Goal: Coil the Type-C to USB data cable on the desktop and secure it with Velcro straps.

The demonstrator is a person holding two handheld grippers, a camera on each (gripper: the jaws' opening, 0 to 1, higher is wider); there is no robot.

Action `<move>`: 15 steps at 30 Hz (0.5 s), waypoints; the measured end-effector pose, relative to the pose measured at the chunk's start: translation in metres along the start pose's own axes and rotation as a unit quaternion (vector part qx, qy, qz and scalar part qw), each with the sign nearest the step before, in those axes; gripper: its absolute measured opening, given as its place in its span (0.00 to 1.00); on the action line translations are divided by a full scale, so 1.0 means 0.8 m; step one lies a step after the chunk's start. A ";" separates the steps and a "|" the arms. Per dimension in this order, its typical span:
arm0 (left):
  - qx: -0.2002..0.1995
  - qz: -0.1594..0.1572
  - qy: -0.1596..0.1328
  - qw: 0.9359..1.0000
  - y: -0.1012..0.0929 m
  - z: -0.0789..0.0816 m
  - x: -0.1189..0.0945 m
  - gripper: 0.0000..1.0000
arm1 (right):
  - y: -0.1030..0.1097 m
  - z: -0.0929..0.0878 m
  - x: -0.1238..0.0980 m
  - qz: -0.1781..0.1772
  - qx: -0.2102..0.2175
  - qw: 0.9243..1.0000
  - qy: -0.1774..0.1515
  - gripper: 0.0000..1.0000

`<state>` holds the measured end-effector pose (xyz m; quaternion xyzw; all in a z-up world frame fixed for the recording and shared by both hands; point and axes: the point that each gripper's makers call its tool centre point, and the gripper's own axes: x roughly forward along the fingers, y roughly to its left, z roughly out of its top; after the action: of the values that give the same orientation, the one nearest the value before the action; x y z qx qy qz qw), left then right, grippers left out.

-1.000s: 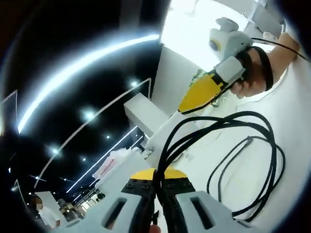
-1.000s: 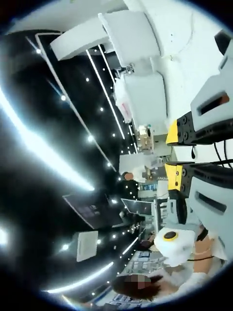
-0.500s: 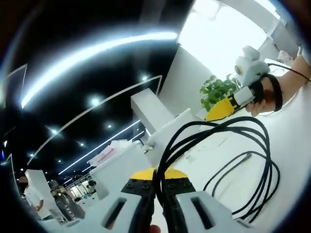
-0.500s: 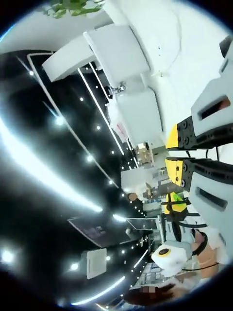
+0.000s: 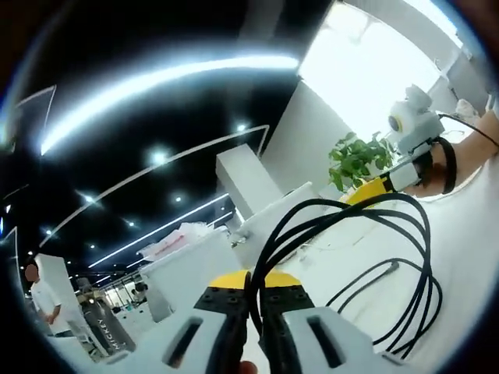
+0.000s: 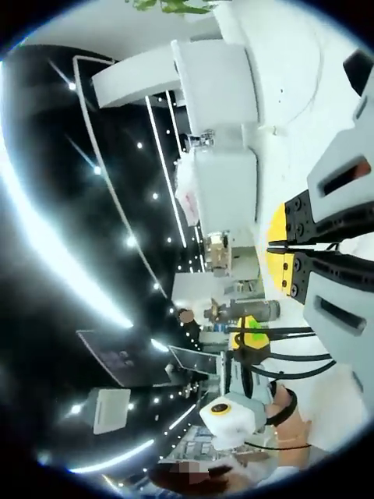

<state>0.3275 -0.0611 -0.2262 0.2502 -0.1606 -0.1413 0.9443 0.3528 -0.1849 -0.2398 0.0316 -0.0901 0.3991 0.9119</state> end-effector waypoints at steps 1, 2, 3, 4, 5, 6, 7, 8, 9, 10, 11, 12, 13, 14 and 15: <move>-0.003 0.001 0.000 1.000 0.000 -0.001 0.000 0.05 | 0.003 -0.001 0.000 0.005 0.009 1.000 0.000 0.06; -0.004 0.003 0.000 1.000 0.001 -0.001 -0.001 0.05 | 0.005 -0.002 0.001 0.009 0.026 1.000 0.001 0.09; -0.006 0.004 0.001 1.000 0.002 -0.002 -0.001 0.05 | 0.006 -0.004 0.001 0.011 0.036 0.999 0.004 0.14; -0.009 0.005 0.001 1.000 0.003 -0.002 -0.001 0.05 | 0.008 -0.008 0.001 0.017 0.048 0.999 0.011 0.17; -0.013 0.005 0.001 1.000 0.004 -0.002 -0.002 0.05 | 0.008 -0.012 0.002 0.019 0.053 0.998 0.017 0.19; -0.018 0.004 0.001 1.000 0.004 -0.003 -0.002 0.05 | 0.007 -0.013 0.002 0.018 0.055 0.998 0.017 0.19; -0.021 0.004 0.002 1.000 0.004 -0.003 -0.002 0.05 | 0.006 -0.015 0.002 0.018 0.057 0.998 0.018 0.19; -0.022 0.005 0.002 1.000 0.004 -0.003 -0.002 0.05 | 0.007 -0.019 0.003 0.019 0.058 0.998 0.022 0.19; -0.027 0.006 0.002 1.000 0.005 -0.004 -0.002 0.05 | 0.008 -0.022 0.003 0.020 0.053 0.998 0.027 0.19; -0.032 0.005 0.002 0.999 0.005 -0.004 -0.003 0.05 | 0.009 -0.024 0.003 0.021 0.048 0.998 0.030 0.19; -0.036 0.004 0.003 0.999 0.005 -0.005 -0.003 0.05 | 0.009 -0.025 0.003 0.023 0.044 0.998 0.032 0.19; -0.038 0.005 0.003 0.999 0.005 -0.005 -0.004 0.05 | 0.010 -0.026 0.003 0.024 0.043 0.998 0.033 0.19; -0.039 0.006 0.004 0.999 0.006 -0.005 -0.004 0.05 | 0.010 -0.027 0.003 0.025 0.044 0.998 0.035 0.19; -0.038 0.006 0.004 0.999 0.006 -0.005 -0.004 0.05 | 0.011 -0.028 0.003 0.025 0.046 0.998 0.036 0.19; -0.038 0.007 0.005 0.999 0.005 -0.005 -0.004 0.05 | 0.011 -0.028 0.002 0.026 0.048 0.998 0.037 0.19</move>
<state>0.3267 -0.0546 -0.2279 0.2140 -0.1525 -0.1398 0.9547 0.3508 -0.1745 -0.2618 0.0579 -0.0381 0.4278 0.9012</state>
